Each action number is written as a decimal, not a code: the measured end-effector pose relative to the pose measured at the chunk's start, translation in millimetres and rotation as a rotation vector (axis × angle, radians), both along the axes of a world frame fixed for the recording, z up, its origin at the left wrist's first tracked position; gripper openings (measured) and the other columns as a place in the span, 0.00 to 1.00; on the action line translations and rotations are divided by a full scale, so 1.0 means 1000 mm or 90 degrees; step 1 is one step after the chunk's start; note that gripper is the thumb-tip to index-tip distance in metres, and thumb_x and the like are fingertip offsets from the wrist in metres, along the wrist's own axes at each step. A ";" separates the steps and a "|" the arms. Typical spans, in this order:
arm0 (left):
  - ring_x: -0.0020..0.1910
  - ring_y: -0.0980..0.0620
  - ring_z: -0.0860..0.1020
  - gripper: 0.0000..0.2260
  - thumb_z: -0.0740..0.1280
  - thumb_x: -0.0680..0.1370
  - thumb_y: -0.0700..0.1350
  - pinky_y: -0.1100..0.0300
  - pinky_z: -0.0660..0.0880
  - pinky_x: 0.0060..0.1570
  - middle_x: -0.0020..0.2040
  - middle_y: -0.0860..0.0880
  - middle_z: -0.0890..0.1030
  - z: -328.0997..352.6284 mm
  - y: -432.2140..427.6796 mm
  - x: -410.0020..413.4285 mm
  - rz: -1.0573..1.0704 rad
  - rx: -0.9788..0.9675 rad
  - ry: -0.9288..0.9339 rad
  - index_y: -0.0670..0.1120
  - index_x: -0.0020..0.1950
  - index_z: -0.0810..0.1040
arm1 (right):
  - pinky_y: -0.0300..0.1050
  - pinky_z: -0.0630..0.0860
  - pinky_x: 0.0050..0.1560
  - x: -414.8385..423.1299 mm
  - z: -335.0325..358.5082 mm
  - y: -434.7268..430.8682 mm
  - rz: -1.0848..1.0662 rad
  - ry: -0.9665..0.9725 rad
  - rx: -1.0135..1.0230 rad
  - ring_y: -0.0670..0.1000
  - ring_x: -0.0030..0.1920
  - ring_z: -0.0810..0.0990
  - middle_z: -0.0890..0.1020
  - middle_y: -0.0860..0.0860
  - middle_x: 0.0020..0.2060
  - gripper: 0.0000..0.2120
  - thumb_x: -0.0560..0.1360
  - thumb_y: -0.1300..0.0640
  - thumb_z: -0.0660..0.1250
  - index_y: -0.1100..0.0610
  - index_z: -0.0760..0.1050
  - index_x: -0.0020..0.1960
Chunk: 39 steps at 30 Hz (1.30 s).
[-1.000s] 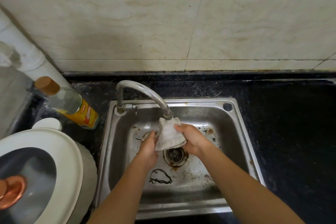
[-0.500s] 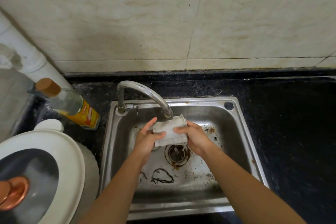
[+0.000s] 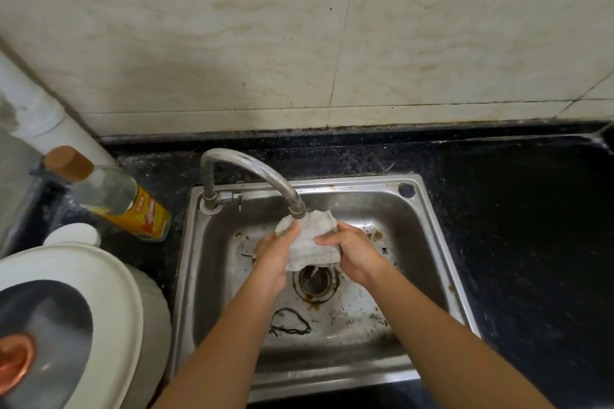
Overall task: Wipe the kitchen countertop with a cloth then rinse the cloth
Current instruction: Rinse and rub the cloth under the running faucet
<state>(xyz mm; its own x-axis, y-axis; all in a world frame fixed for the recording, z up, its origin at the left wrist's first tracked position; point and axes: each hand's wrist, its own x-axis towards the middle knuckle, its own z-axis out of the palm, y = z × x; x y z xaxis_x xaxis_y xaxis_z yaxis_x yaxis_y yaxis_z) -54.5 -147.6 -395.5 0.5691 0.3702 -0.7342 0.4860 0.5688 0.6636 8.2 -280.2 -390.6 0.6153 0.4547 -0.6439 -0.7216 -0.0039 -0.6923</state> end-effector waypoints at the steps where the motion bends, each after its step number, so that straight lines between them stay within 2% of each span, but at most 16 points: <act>1: 0.47 0.43 0.83 0.20 0.73 0.70 0.54 0.43 0.78 0.53 0.49 0.43 0.84 0.002 -0.004 0.002 0.021 -0.012 0.005 0.43 0.56 0.80 | 0.56 0.77 0.58 -0.001 -0.001 0.000 -0.009 0.000 -0.003 0.60 0.53 0.83 0.84 0.60 0.51 0.21 0.66 0.72 0.70 0.64 0.78 0.58; 5: 0.44 0.43 0.84 0.35 0.67 0.61 0.72 0.44 0.80 0.49 0.45 0.43 0.85 0.003 -0.006 0.004 0.036 -0.016 0.050 0.44 0.51 0.81 | 0.57 0.76 0.60 -0.007 -0.004 -0.003 -0.013 0.005 -0.015 0.60 0.54 0.83 0.84 0.60 0.52 0.22 0.65 0.71 0.71 0.64 0.77 0.59; 8: 0.49 0.43 0.82 0.38 0.68 0.57 0.76 0.43 0.79 0.52 0.50 0.45 0.84 0.000 0.001 -0.003 -0.047 -0.007 0.050 0.50 0.54 0.81 | 0.60 0.73 0.63 -0.009 -0.007 -0.004 0.008 0.015 -0.004 0.60 0.57 0.81 0.83 0.60 0.55 0.25 0.65 0.66 0.72 0.64 0.75 0.62; 9: 0.50 0.43 0.82 0.35 0.72 0.58 0.73 0.42 0.78 0.52 0.51 0.46 0.84 0.001 0.004 -0.007 -0.085 0.001 0.033 0.50 0.55 0.81 | 0.59 0.74 0.62 -0.009 -0.007 -0.004 0.010 0.020 0.007 0.61 0.57 0.81 0.82 0.61 0.56 0.24 0.67 0.66 0.70 0.64 0.75 0.62; 11: 0.49 0.44 0.82 0.22 0.76 0.67 0.57 0.46 0.79 0.51 0.50 0.45 0.84 0.006 0.003 -0.010 -0.098 0.040 -0.001 0.48 0.56 0.81 | 0.58 0.75 0.62 -0.012 -0.006 -0.003 0.012 0.024 0.016 0.61 0.57 0.81 0.82 0.62 0.55 0.19 0.71 0.65 0.69 0.63 0.76 0.62; 12: 0.46 0.45 0.83 0.15 0.75 0.70 0.51 0.50 0.80 0.48 0.48 0.45 0.84 0.006 0.002 -0.010 -0.066 0.067 0.001 0.47 0.54 0.80 | 0.57 0.75 0.61 -0.014 -0.004 -0.001 0.012 0.021 0.011 0.60 0.56 0.82 0.83 0.61 0.54 0.17 0.72 0.64 0.70 0.63 0.76 0.61; 14: 0.42 0.47 0.82 0.08 0.71 0.74 0.48 0.57 0.79 0.38 0.45 0.46 0.83 0.010 -0.001 -0.009 0.027 0.090 0.009 0.46 0.50 0.79 | 0.55 0.77 0.59 -0.018 -0.001 0.005 0.007 0.016 -0.006 0.58 0.53 0.83 0.84 0.59 0.51 0.15 0.73 0.63 0.71 0.63 0.77 0.59; 17: 0.41 0.48 0.82 0.14 0.67 0.75 0.57 0.59 0.77 0.34 0.43 0.46 0.82 0.015 0.002 -0.006 0.112 0.074 0.052 0.47 0.45 0.77 | 0.53 0.79 0.55 -0.019 0.000 0.020 0.002 0.002 -0.050 0.57 0.51 0.84 0.85 0.58 0.50 0.14 0.75 0.60 0.70 0.63 0.77 0.59; 20: 0.46 0.46 0.82 0.27 0.64 0.72 0.66 0.54 0.80 0.45 0.49 0.45 0.82 0.011 0.014 -0.005 0.072 0.077 0.107 0.43 0.54 0.77 | 0.51 0.80 0.55 -0.016 0.004 0.040 0.013 -0.046 -0.166 0.55 0.49 0.84 0.85 0.56 0.48 0.16 0.81 0.48 0.61 0.59 0.79 0.57; 22: 0.47 0.45 0.82 0.29 0.64 0.71 0.67 0.50 0.79 0.50 0.50 0.45 0.83 0.010 0.021 -0.007 0.035 0.068 0.096 0.42 0.56 0.78 | 0.52 0.79 0.56 -0.013 0.004 0.049 0.013 -0.064 -0.235 0.55 0.49 0.84 0.85 0.55 0.48 0.20 0.81 0.43 0.56 0.57 0.79 0.55; 25: 0.47 0.46 0.83 0.22 0.67 0.72 0.63 0.50 0.79 0.50 0.49 0.46 0.84 0.008 0.030 -0.015 0.002 0.035 0.033 0.47 0.55 0.79 | 0.55 0.80 0.55 -0.007 0.001 0.047 0.028 -0.053 -0.197 0.57 0.48 0.84 0.85 0.57 0.48 0.17 0.81 0.47 0.60 0.59 0.78 0.57; 29: 0.49 0.43 0.83 0.14 0.70 0.75 0.45 0.54 0.80 0.40 0.51 0.42 0.84 0.007 0.038 -0.026 -0.012 0.009 -0.040 0.42 0.59 0.79 | 0.57 0.76 0.61 -0.002 -0.003 0.035 0.099 -0.044 -0.074 0.57 0.54 0.83 0.84 0.57 0.52 0.16 0.74 0.60 0.71 0.61 0.77 0.60; 31: 0.49 0.43 0.83 0.13 0.70 0.74 0.40 0.54 0.80 0.42 0.50 0.41 0.84 0.008 0.039 -0.029 -0.025 0.013 -0.075 0.40 0.59 0.79 | 0.58 0.76 0.60 -0.003 -0.001 0.036 0.114 -0.053 -0.060 0.58 0.54 0.83 0.84 0.57 0.53 0.17 0.73 0.61 0.72 0.61 0.76 0.60; 33: 0.48 0.43 0.83 0.12 0.70 0.75 0.41 0.54 0.79 0.43 0.49 0.42 0.84 0.008 0.037 -0.029 -0.017 0.062 -0.072 0.39 0.57 0.80 | 0.59 0.79 0.55 -0.005 0.001 0.042 0.101 -0.065 -0.082 0.57 0.52 0.84 0.84 0.57 0.51 0.15 0.75 0.58 0.70 0.61 0.75 0.60; 36: 0.45 0.47 0.83 0.09 0.69 0.76 0.43 0.58 0.77 0.39 0.47 0.43 0.84 0.012 0.028 -0.023 -0.003 0.150 -0.059 0.40 0.53 0.81 | 0.54 0.81 0.52 -0.008 0.005 0.054 0.084 -0.118 -0.165 0.54 0.49 0.84 0.84 0.56 0.50 0.12 0.79 0.53 0.64 0.58 0.76 0.58; 39: 0.42 0.51 0.83 0.06 0.68 0.77 0.45 0.62 0.76 0.34 0.44 0.46 0.84 0.018 0.019 -0.017 0.009 0.177 -0.056 0.44 0.49 0.81 | 0.40 0.80 0.38 -0.006 0.017 0.055 0.098 -0.180 -0.253 0.49 0.39 0.82 0.83 0.52 0.40 0.16 0.82 0.47 0.55 0.55 0.77 0.49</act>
